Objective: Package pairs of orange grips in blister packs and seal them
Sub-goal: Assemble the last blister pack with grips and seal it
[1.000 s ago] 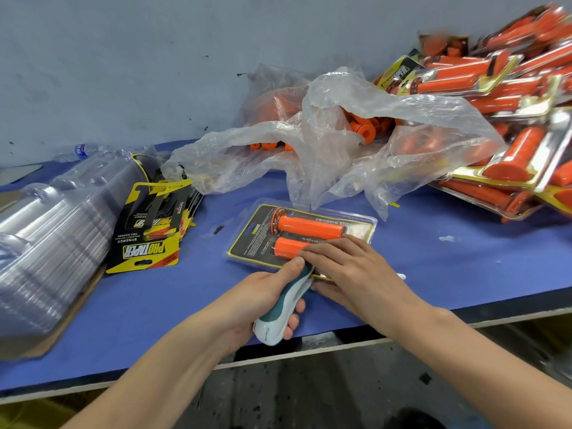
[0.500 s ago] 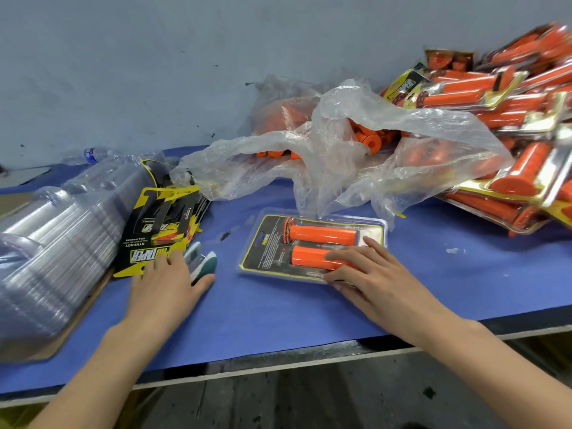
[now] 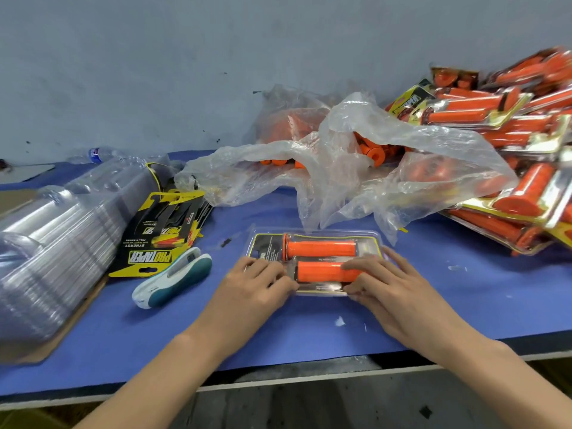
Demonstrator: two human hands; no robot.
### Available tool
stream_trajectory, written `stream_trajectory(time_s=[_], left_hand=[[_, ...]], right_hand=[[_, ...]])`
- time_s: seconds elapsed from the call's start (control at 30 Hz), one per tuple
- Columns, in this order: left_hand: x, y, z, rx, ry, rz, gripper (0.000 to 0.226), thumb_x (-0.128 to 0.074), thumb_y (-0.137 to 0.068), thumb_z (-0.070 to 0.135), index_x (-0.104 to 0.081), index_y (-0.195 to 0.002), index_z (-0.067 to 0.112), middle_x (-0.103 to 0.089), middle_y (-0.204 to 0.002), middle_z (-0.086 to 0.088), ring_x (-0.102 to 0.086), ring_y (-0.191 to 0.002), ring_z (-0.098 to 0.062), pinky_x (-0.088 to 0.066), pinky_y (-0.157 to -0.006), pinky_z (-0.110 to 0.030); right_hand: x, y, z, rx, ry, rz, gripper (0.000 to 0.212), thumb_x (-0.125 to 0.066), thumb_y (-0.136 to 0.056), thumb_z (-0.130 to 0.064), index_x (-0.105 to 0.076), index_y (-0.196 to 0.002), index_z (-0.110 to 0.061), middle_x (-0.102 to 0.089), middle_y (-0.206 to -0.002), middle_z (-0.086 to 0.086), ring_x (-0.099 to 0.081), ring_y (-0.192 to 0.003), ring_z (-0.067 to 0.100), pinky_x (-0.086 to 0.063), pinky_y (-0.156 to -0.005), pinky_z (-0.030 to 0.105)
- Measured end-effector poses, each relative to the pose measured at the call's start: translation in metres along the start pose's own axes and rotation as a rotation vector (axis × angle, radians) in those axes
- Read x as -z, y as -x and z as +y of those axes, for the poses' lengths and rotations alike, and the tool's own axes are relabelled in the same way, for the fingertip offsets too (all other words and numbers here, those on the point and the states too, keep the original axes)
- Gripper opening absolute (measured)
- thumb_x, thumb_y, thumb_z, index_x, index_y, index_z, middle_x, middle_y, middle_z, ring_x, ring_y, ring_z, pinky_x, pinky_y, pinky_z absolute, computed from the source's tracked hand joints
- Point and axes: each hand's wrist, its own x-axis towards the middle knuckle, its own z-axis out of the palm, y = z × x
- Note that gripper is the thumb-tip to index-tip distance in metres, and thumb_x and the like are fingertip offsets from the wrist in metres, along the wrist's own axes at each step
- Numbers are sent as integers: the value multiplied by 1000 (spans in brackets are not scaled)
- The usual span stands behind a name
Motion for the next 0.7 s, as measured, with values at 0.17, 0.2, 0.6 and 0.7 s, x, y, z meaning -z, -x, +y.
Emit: stream_trajectory(time_s=[0.17,0.2,0.6,0.7], left_hand=[[15,12,-15,80,3,33,26,-56,-98,26,-68,-77,15,-65,-83,4,-61,-77,-22,-47,-71,-34],[17,12,-12,81,6,36,26,-57,-97,25,-68,-76,14,-65,-82,3,-61,-76,-22,-47,-70,-34],[25,20,-2,-37,115,39,16,-65,-94,19,-67,-79,14,-63,-85,2,-57,-76,-21,-47,-73,-30],[28,22,-10,-35,152,-3,7,-69,-89,14,-69,-82,14,-65,-89,1,-62,-80,-22,-48,-78,-31]], right_hand=[[4,3,22,-97,117,38,17,-79,-76,-12,-64,-82,-17,-65,-120,4,-63,-112,29,-42,-103,56],[3,3,22,-106,151,36,20,-81,-74,-11,-64,-82,-17,-65,-121,5,-62,-112,30,-42,-103,55],[-6,-7,-15,4,109,65,9,-69,-88,-19,-64,-82,-23,-57,-82,-7,-56,-70,22,-42,-74,30],[-3,-7,-11,20,134,46,11,-61,-92,-21,-62,-82,-24,-56,-83,-8,-56,-71,21,-46,-71,33]])
